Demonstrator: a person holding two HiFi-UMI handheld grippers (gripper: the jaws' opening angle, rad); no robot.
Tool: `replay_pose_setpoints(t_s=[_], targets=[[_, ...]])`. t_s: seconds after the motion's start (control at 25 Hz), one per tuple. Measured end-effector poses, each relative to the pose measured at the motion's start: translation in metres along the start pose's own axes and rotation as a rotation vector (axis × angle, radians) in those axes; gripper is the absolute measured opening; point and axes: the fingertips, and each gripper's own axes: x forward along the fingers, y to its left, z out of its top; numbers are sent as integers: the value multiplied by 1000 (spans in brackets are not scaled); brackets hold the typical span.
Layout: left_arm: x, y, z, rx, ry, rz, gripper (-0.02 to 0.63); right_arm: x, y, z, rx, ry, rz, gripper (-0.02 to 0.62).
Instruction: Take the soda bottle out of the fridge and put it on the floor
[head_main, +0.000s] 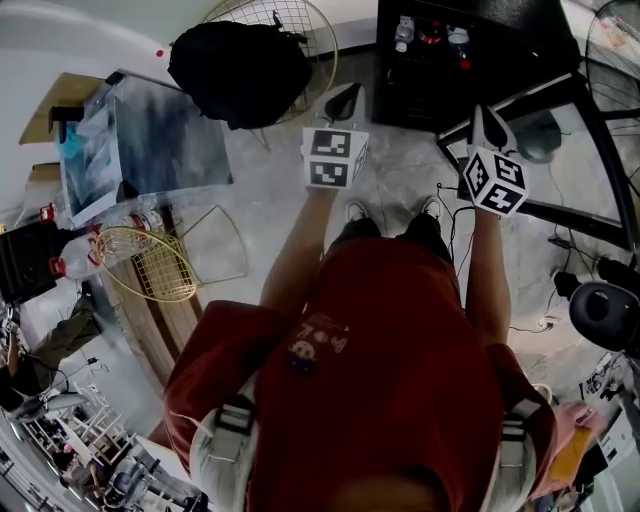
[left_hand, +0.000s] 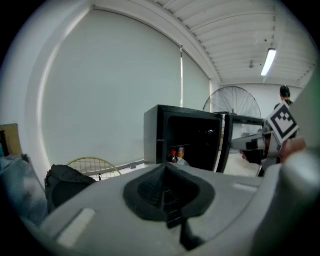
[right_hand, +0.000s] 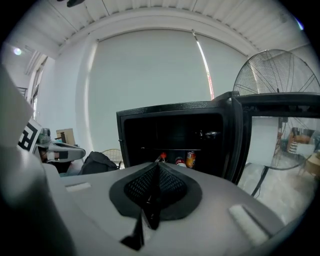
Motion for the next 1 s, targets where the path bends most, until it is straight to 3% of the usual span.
replay_pose_setpoints(t_s=[0.36, 0.6, 1.0], targets=[[27, -45, 20, -14, -20, 149, 0, 24, -47, 11, -51, 8, 176, 0], [38, -70, 23, -21, -18, 216, 0, 33, -74, 7, -60, 27, 240, 0], [28, -65, 27, -3, -38, 211, 0, 22, -45, 14, -63, -40, 289, 0]])
